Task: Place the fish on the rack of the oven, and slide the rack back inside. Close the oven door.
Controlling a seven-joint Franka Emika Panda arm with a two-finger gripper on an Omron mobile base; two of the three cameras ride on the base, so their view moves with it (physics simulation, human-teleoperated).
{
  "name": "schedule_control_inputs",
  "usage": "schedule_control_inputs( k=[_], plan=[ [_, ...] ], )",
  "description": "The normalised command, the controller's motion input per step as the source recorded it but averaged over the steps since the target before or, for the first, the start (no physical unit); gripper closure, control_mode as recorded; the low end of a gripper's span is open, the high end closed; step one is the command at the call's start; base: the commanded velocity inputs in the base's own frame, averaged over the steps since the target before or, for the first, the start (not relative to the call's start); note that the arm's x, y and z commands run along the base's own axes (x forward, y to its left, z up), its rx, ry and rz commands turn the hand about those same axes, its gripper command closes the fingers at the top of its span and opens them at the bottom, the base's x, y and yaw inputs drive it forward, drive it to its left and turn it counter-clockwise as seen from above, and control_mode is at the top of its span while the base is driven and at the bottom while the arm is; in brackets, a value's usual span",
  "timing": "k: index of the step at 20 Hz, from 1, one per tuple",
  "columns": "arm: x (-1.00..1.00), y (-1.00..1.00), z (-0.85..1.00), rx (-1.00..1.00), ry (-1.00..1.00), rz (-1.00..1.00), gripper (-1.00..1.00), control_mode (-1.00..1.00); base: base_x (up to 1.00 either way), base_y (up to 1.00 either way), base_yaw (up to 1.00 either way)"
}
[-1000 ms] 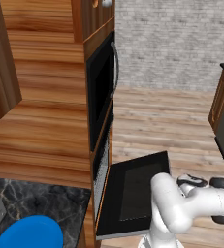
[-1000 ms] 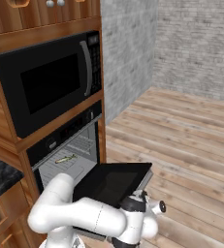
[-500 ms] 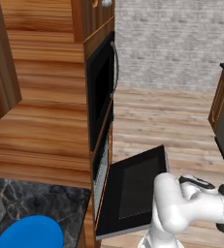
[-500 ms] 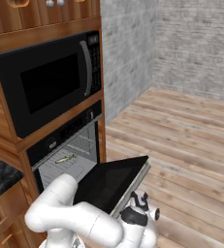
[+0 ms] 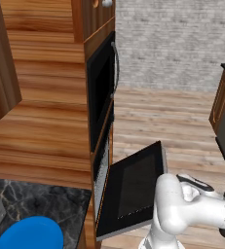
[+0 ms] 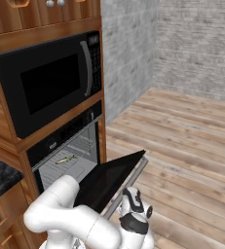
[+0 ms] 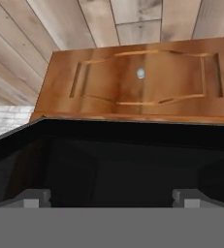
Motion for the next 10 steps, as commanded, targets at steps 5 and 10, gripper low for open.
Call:
schedule_control_inputs(
  k=[5, 10],
  plan=[
    [0.32, 1.0, -0.12, 0.24, -0.07, 0.26, -1.0, -1.0, 0.0, 0.0, 0.0],
    [0.22, 1.0, -0.18, 0.23, -0.1, 0.27, -1.0, -1.0, 0.0, 0.0, 0.0]
  ],
)
